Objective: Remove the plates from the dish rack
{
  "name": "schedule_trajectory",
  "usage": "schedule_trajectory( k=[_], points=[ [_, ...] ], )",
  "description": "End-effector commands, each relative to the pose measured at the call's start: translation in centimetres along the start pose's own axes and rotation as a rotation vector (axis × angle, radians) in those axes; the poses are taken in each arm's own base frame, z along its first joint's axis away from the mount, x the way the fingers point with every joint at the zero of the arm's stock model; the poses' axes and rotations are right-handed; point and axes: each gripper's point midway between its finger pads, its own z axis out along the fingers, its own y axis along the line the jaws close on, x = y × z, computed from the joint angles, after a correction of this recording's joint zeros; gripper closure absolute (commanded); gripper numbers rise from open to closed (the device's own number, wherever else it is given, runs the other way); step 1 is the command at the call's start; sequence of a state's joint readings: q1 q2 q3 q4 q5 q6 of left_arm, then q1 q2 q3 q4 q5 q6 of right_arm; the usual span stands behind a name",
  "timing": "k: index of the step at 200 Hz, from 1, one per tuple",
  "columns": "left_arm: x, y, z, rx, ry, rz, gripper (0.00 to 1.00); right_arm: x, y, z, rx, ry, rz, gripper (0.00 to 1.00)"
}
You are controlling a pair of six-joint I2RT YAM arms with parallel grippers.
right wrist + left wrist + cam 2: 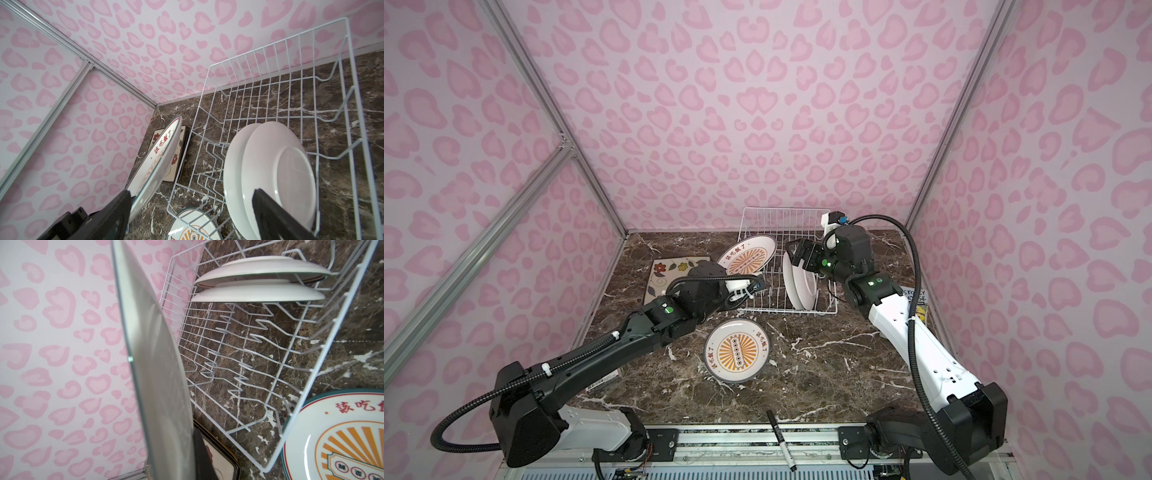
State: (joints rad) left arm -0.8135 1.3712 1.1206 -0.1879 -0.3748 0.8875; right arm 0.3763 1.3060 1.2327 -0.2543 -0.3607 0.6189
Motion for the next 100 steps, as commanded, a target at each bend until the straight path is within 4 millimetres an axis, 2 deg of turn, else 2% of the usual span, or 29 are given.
schedule_trajectory(
  k=[1,55,100],
  points=[
    [-1.2,2.1,0.2,-0.132,-0.007,0.031,0.97,0.9,0.3,0.5,-0.018,0.049,0.021,0.11],
    [-2.5,1.1,0.3,-0.176,-0.03,0.099,0.96,2.6,0.4,2.2,-0.002,0.143,0.055,0.2],
    [-3.3,1.1,-0.1,-0.238,-0.035,0.177,0.96,3.4,0.4,3.3,0.023,0.183,0.08,0.29]
  ],
)
